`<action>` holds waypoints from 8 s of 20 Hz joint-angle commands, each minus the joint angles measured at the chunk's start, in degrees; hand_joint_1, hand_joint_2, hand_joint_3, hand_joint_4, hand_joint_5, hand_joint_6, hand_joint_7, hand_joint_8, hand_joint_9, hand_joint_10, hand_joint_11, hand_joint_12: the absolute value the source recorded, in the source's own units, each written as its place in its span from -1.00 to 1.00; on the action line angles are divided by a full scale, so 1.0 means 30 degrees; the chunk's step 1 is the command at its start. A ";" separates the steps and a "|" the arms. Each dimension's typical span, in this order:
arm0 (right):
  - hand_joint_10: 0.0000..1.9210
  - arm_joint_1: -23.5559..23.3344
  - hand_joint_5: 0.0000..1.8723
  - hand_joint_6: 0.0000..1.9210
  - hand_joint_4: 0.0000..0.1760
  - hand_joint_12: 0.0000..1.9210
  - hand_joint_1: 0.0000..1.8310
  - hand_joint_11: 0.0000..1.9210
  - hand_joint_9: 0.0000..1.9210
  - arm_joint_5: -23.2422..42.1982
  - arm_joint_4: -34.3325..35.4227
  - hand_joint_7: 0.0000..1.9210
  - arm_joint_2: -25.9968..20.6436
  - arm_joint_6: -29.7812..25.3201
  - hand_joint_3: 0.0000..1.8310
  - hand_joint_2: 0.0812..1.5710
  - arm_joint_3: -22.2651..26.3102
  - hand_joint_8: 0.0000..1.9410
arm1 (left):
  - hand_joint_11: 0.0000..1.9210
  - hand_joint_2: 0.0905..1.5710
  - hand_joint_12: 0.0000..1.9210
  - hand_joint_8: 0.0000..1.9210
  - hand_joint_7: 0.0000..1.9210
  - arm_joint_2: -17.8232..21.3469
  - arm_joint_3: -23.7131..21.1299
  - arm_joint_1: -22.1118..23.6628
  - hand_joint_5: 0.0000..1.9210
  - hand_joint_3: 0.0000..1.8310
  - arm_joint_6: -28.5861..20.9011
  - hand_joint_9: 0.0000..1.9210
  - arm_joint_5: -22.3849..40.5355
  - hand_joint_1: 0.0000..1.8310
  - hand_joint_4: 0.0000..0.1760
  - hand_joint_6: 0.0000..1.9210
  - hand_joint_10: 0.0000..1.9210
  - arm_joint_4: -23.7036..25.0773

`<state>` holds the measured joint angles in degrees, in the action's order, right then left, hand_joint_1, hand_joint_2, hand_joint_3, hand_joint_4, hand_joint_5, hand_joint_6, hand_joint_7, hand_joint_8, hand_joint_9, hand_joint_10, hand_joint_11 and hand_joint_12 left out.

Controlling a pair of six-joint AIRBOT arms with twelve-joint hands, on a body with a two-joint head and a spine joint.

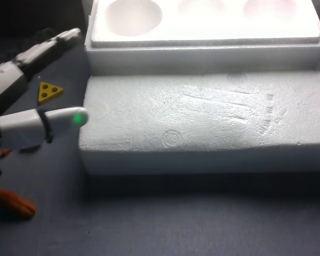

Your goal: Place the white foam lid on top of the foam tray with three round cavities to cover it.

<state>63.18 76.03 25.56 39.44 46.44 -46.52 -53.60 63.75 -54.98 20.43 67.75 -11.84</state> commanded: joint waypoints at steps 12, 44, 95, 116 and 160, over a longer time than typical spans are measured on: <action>-1.00 -0.0830 -1.00 -1.00 -1.00 -0.47 -0.46 -1.00 -1.00 -0.2381 0.1227 -1.00 0.2384 -0.0024 -1.00 0.42 -0.1901 -1.00 | -1.00 0.21 -1.00 -1.00 -1.00 -0.0472 -0.0032 -0.1732 -0.98 -1.00 0.0214 -1.00 -0.1560 -0.51 -1.00 -1.00 -1.00 -0.0176; -0.99 -0.2917 -0.97 -1.00 -1.00 -0.06 -0.37 -1.00 -0.98 -0.3370 0.2669 -1.00 0.4756 0.0207 -1.00 0.49 -0.3908 -1.00 | -1.00 0.34 -1.00 -1.00 -1.00 -0.2163 0.0864 -0.0984 -0.94 -0.98 0.0422 -1.00 -0.1705 -0.59 -1.00 -0.99 -1.00 -0.1278; -0.70 -0.1718 -0.85 -0.94 -1.00 0.44 -0.56 -1.00 -0.99 0.3127 -0.1876 -0.89 0.0778 -0.1269 -1.00 0.48 0.0509 -1.00 | -1.00 0.38 -1.00 -1.00 -1.00 0.1082 -0.3325 -0.2693 -0.93 -0.99 -0.1109 -1.00 0.5314 -0.59 -0.96 -1.00 -1.00 0.1031; -0.04 -0.5958 -1.00 -0.34 -1.00 1.00 -0.47 -1.00 -1.00 0.1592 -0.3282 -1.00 0.1051 -0.0507 -1.00 0.48 -0.1347 -0.33 | -1.00 0.33 -0.48 -1.00 -1.00 0.0993 -0.1014 0.2026 -0.90 -1.00 -0.0897 -1.00 0.3171 -0.37 -1.00 -1.00 -1.00 0.2702; -0.97 -1.2211 -0.93 -0.96 -1.00 -0.43 -0.53 -1.00 -0.96 -0.8382 -0.0908 -0.97 0.4611 0.0079 -1.00 0.65 -0.7862 -0.99 | -1.00 0.33 -0.74 -1.00 -0.99 -0.4181 0.6526 0.7597 -0.84 -1.00 -0.2465 -1.00 -0.5084 -0.40 -1.00 -1.00 -1.00 0.2419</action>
<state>27.29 44.53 27.86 53.34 46.87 -70.41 -65.56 83.94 -32.45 13.21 46.11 -8.95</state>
